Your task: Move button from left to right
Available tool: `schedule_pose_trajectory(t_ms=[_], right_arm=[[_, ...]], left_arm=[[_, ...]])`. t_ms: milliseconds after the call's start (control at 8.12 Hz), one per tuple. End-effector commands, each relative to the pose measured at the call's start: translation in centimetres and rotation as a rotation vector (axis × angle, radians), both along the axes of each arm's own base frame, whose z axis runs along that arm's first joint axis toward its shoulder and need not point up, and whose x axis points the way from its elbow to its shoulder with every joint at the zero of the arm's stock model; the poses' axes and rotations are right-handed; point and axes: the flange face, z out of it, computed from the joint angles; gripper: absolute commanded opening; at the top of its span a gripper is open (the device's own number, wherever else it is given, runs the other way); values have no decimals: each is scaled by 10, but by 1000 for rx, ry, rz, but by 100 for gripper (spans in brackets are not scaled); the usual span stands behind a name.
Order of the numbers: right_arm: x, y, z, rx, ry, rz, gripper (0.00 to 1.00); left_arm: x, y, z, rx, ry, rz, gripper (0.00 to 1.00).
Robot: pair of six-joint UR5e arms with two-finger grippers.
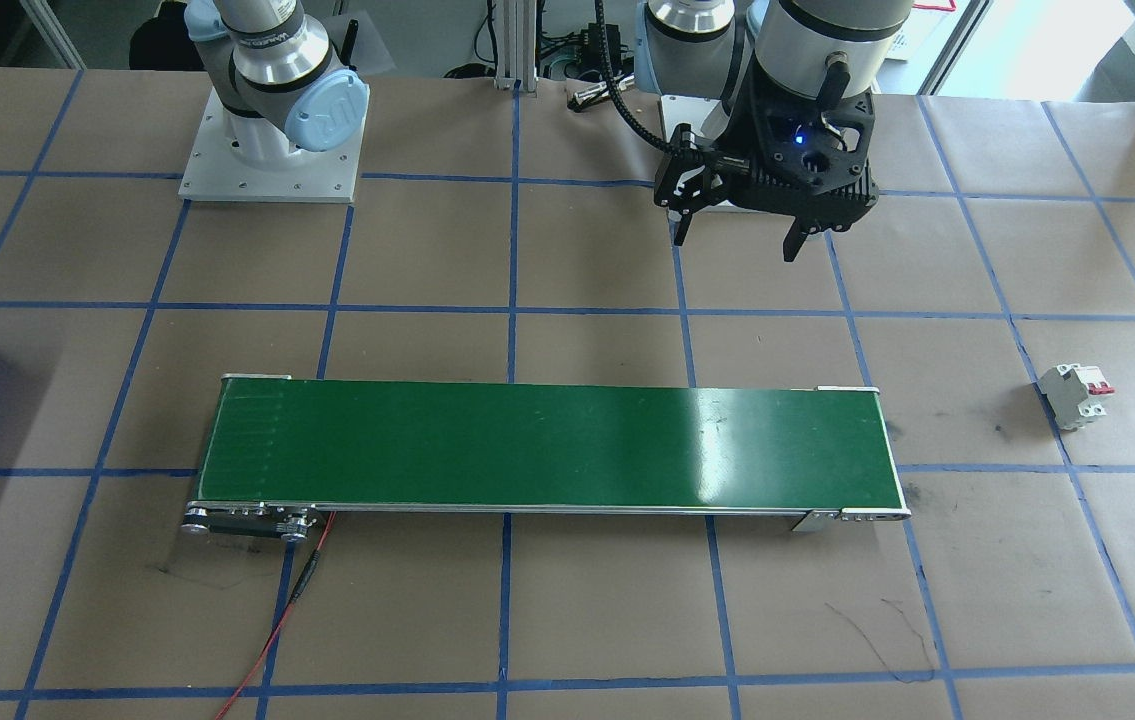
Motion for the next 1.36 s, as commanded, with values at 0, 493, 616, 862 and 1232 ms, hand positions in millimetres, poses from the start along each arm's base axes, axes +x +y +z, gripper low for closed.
schedule_pose_trajectory(t_ms=[0, 493, 616, 862, 1232], right_arm=[[144, 6, 66, -11, -27, -314, 100], [384, 9, 87, -72, -16, -600, 100], [435, 18, 82, -82, -29, -668, 100], [468, 0, 86, -101, -59, -742, 100], [472, -1, 87, -102, -55, -736, 100]], left_arm=[[0, -1, -1, 2, 0, 0, 100], [0, 1, -2, 4, 3, 0, 100], [0, 2, -3, 7, 2, 0, 100], [0, 2, -3, 7, 2, 0, 100], [0, 2, -3, 7, 2, 0, 100]])
